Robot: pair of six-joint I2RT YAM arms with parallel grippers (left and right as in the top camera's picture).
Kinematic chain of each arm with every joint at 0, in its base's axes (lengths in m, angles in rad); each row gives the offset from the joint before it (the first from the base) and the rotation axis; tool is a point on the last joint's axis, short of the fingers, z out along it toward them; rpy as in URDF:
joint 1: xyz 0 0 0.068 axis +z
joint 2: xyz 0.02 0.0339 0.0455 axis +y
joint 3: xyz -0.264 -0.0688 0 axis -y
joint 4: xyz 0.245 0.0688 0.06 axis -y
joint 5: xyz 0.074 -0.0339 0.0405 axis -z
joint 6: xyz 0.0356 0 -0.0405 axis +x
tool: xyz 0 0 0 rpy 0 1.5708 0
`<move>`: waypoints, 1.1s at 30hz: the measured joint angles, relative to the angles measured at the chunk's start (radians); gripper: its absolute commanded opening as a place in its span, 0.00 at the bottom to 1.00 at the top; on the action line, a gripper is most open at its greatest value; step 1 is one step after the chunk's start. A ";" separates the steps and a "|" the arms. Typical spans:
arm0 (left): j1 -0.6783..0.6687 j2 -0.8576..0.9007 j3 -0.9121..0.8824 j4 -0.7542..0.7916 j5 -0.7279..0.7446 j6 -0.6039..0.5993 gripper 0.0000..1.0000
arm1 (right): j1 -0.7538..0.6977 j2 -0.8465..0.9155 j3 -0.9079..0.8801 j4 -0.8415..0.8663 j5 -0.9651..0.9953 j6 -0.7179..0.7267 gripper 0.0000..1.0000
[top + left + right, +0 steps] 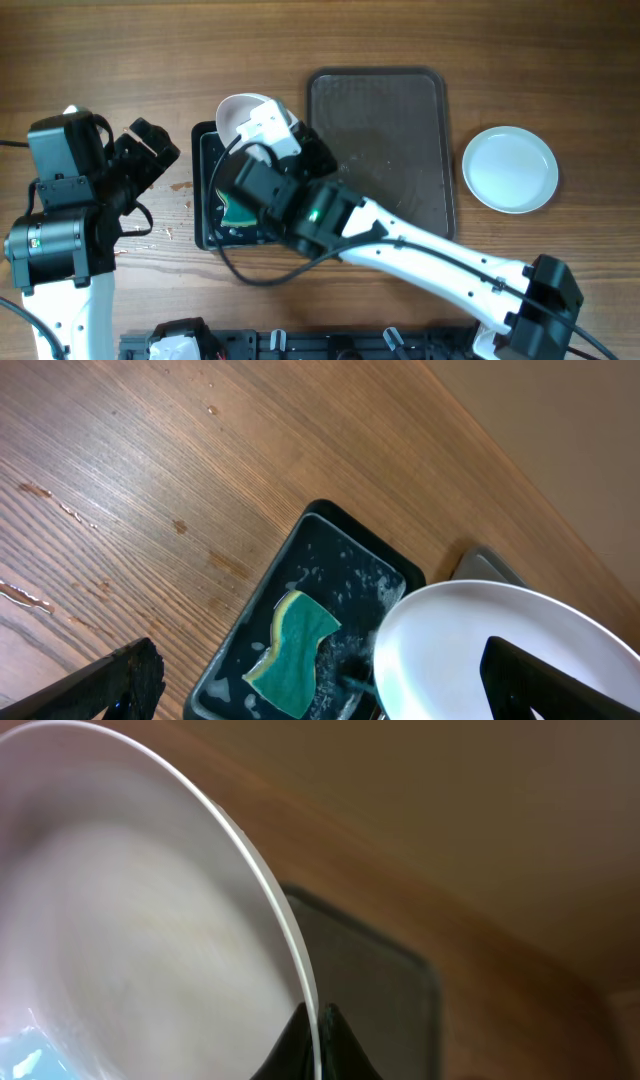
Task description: Clean dirty plates on tray and stack at the side
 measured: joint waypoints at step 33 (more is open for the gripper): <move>0.000 0.000 0.000 0.000 0.000 0.000 1.00 | 0.162 0.000 0.000 -0.007 0.280 -0.096 0.04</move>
